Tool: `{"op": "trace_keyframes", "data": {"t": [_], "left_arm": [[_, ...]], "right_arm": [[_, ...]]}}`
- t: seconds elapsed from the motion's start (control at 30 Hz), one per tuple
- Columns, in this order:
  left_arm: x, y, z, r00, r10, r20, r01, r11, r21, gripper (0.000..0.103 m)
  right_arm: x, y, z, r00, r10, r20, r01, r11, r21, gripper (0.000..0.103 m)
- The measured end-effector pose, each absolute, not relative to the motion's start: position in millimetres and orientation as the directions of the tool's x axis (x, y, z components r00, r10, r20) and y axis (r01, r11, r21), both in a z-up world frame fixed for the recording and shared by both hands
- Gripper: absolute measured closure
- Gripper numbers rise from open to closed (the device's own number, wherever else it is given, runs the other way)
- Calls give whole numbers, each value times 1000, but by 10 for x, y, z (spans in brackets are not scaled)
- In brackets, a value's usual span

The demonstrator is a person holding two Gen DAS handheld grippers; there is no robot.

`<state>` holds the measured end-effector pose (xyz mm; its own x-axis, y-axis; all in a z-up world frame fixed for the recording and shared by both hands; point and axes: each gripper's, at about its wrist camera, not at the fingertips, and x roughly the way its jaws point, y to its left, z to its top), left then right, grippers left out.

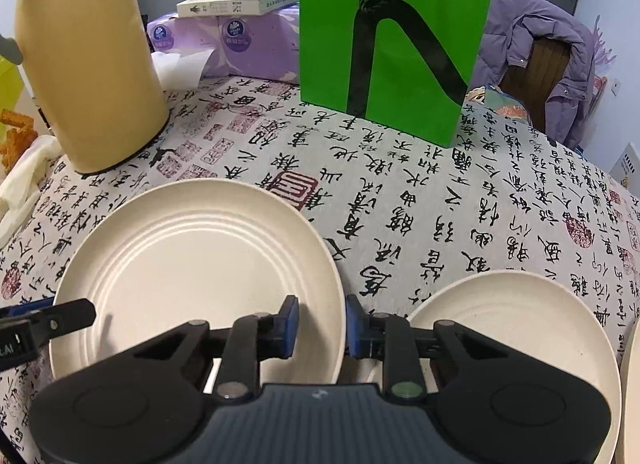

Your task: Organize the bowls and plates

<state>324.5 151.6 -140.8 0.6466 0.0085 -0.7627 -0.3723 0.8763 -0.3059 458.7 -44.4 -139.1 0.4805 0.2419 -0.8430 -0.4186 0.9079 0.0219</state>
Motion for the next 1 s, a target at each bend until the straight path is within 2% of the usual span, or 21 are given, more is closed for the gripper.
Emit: {"op": "trace_keyframes", "data": {"t": [0.1, 1.0], "left_arm": [[3257, 1475, -1415, 652, -28, -758, -340, 883, -325, 70], [3196, 1482, -1354, 667, 102, -738, -408, 879, -247, 70]], "right_arm": [[4587, -450, -1391, 480, 249, -841, -415, 909, 31, 82], [4400, -469, -1202, 521, 377, -765, -444, 886, 134, 82]]}}
